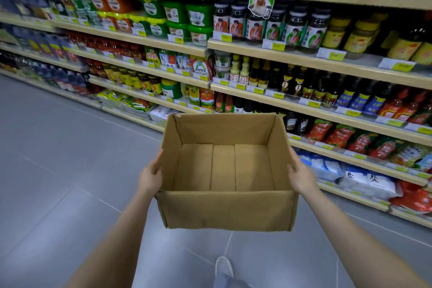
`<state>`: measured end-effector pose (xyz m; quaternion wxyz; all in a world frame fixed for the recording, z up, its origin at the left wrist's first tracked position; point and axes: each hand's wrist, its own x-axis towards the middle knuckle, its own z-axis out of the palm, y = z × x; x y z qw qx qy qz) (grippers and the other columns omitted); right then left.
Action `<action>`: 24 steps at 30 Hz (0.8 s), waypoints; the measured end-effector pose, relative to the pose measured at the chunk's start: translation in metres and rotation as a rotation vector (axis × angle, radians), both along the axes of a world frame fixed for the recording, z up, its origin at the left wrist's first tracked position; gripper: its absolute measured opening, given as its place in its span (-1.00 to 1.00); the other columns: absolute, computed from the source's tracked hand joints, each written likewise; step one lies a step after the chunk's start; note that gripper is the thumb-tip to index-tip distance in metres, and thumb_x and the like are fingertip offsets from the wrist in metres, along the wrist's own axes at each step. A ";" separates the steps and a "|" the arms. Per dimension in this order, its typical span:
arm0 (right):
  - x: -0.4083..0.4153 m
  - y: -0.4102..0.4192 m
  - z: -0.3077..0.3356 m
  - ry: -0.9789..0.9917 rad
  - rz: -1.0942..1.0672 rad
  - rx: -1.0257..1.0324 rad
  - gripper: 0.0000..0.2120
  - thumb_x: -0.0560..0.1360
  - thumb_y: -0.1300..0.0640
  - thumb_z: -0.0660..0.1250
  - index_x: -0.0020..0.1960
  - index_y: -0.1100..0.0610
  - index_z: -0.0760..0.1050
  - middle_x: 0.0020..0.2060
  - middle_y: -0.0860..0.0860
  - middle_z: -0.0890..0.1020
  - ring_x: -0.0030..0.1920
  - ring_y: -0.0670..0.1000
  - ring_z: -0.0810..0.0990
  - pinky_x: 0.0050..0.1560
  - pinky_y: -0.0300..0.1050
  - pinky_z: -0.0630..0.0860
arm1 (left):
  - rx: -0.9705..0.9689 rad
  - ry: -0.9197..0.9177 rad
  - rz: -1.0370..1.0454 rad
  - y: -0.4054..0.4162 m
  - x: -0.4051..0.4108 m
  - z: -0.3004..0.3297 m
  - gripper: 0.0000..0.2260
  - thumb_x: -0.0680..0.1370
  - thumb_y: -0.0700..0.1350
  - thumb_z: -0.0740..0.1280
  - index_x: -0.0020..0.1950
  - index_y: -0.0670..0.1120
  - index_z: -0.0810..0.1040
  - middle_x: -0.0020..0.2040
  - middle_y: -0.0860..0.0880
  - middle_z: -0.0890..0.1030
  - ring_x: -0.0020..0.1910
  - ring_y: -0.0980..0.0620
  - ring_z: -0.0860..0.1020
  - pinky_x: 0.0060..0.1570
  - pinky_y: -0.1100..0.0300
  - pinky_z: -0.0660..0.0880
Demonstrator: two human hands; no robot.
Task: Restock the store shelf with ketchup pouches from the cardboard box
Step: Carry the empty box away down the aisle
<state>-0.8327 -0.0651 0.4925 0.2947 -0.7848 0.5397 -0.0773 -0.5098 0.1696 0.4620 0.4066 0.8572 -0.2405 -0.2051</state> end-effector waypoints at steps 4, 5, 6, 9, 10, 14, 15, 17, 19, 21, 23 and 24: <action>0.036 -0.024 0.000 -0.051 0.013 0.081 -0.47 0.60 0.16 0.06 0.48 -0.17 -0.04 -0.03 0.22 0.62 -0.16 0.19 0.56 -0.19 0.00 0.44 | -0.003 -0.009 -0.001 -0.019 0.038 -0.002 -0.48 0.56 -0.39 0.11 0.45 0.04 0.29 0.39 -0.11 0.40 0.26 -0.08 0.44 0.22 0.16 0.32; 0.047 -0.030 0.001 -0.048 0.011 0.082 -0.47 0.60 0.16 0.05 0.48 -0.17 -0.04 -0.08 0.22 0.62 -0.22 0.17 0.54 -0.24 -0.02 0.40 | -0.005 -0.010 0.005 -0.024 0.048 -0.002 -0.48 0.56 -0.39 0.11 0.45 0.04 0.29 0.39 -0.11 0.40 0.25 -0.07 0.45 0.25 0.12 0.33; 0.058 -0.035 0.002 -0.038 0.012 0.079 -0.47 0.60 0.15 0.05 0.48 -0.17 -0.03 -0.14 0.22 0.62 -0.29 0.14 0.51 -0.28 -0.04 0.36 | -0.005 -0.013 0.004 -0.028 0.058 -0.003 -0.48 0.56 -0.39 0.11 0.44 0.04 0.30 0.40 -0.10 0.40 0.28 -0.08 0.43 0.29 0.07 0.32; 0.088 -0.046 0.005 -0.010 0.026 0.079 -0.47 0.60 0.16 0.05 0.48 -0.17 -0.02 -0.17 0.18 0.61 -0.37 0.07 0.46 -0.35 -0.07 0.32 | 0.001 -0.014 -0.007 -0.034 0.089 -0.007 -0.47 0.55 -0.39 0.10 0.44 0.04 0.30 0.40 -0.11 0.39 0.38 -0.14 0.35 0.35 -0.02 0.28; 0.098 -0.051 0.006 0.000 0.028 0.076 -0.47 0.60 0.16 0.05 0.48 -0.18 -0.03 -0.13 0.18 0.62 -0.38 0.06 0.46 -0.36 -0.07 0.32 | 0.008 -0.009 -0.008 -0.038 0.099 -0.008 -0.48 0.55 -0.38 0.10 0.44 0.05 0.29 0.40 -0.11 0.39 0.37 -0.15 0.35 0.34 -0.03 0.30; 0.140 -0.059 0.010 0.025 -0.002 0.085 -0.48 0.60 0.13 0.05 0.47 -0.20 -0.02 0.05 0.14 0.61 -0.18 0.13 0.57 -0.31 -0.07 0.37 | 0.012 -0.037 -0.051 -0.053 0.143 -0.001 -0.48 0.55 -0.37 0.12 0.44 0.05 0.29 0.36 -0.13 0.44 0.18 -0.05 0.47 0.17 0.10 0.38; 0.149 -0.059 0.011 0.027 -0.016 0.093 -0.48 0.61 0.12 0.04 0.47 -0.21 -0.03 0.04 0.14 0.61 -0.23 0.11 0.55 -0.35 -0.07 0.37 | 0.005 -0.048 -0.075 -0.057 0.155 0.000 -0.47 0.54 -0.38 0.12 0.44 0.04 0.30 0.35 -0.14 0.45 0.16 -0.05 0.48 0.13 0.12 0.38; 0.168 -0.059 0.013 0.026 -0.042 0.096 -0.47 0.61 0.13 0.03 0.46 -0.24 -0.04 0.02 0.14 0.60 -0.34 0.04 0.50 -0.43 -0.10 0.33 | 0.009 -0.063 -0.110 -0.064 0.182 0.002 -0.47 0.54 -0.37 0.13 0.44 0.05 0.30 0.33 -0.13 0.47 0.20 -0.11 0.49 0.09 0.13 0.40; 0.187 -0.056 0.014 0.019 -0.071 0.090 -0.46 0.60 0.14 0.03 0.46 -0.26 -0.05 0.08 0.12 0.59 -0.29 0.07 0.54 -0.42 -0.11 0.35 | 0.004 -0.060 -0.150 -0.073 0.213 0.007 -0.49 0.55 -0.36 0.12 0.43 0.06 0.31 0.34 -0.11 0.47 0.22 -0.13 0.49 0.09 0.14 0.42; 0.208 -0.051 0.014 0.024 -0.106 0.081 -0.46 0.60 0.14 0.03 0.46 -0.26 -0.06 0.14 0.11 0.58 -0.21 0.13 0.58 -0.40 -0.11 0.36 | 0.005 -0.064 -0.200 -0.085 0.244 0.015 -0.50 0.56 -0.34 0.11 0.43 0.07 0.32 0.30 -0.06 0.50 0.12 -0.09 0.52 0.02 0.13 0.45; 0.232 -0.043 0.015 0.022 -0.145 0.078 -0.45 0.60 0.15 0.04 0.46 -0.27 -0.07 0.14 0.13 0.57 -0.23 0.14 0.58 -0.40 -0.10 0.35 | 0.026 -0.088 -0.251 -0.092 0.274 0.024 -0.51 0.56 -0.32 0.11 0.44 0.07 0.31 0.08 -0.02 0.57 -0.14 -0.02 0.51 -0.15 0.12 0.43; 0.244 -0.039 0.017 0.022 -0.158 0.071 -0.44 0.60 0.16 0.05 0.45 -0.27 -0.07 0.14 0.14 0.57 -0.22 0.15 0.57 -0.37 -0.09 0.36 | 0.031 -0.095 -0.276 -0.094 0.289 0.028 -0.51 0.57 -0.32 0.11 0.45 0.06 0.30 -0.01 -0.02 0.58 -0.20 0.00 0.46 -0.17 0.12 0.41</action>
